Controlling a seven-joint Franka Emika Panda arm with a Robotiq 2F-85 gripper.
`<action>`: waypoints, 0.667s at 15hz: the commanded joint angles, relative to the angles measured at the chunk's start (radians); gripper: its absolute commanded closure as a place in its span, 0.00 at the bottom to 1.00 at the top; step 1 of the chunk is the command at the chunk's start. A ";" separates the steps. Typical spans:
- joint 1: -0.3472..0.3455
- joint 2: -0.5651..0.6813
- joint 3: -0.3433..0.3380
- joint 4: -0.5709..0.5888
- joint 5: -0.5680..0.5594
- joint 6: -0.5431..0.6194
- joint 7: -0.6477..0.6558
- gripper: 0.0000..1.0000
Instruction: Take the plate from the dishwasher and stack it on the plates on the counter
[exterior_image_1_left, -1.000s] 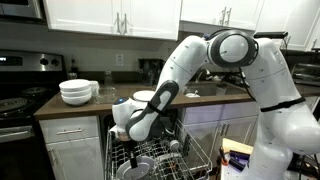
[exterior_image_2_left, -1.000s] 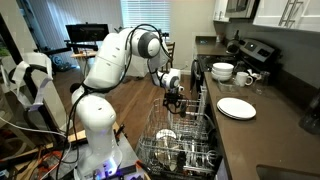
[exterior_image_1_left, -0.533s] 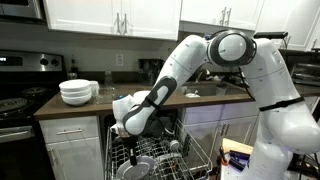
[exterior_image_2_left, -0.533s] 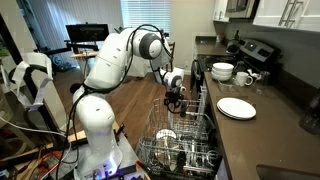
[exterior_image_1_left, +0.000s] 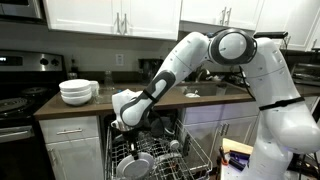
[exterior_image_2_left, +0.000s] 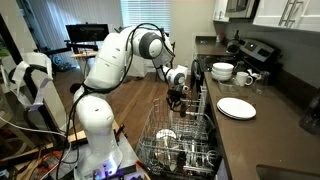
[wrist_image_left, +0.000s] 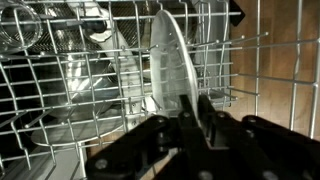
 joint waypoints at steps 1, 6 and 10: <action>-0.025 -0.021 0.018 0.010 0.042 -0.064 -0.056 0.97; -0.031 -0.033 0.027 0.013 0.069 -0.102 -0.090 0.91; -0.056 -0.080 0.040 -0.001 0.113 -0.123 -0.148 0.96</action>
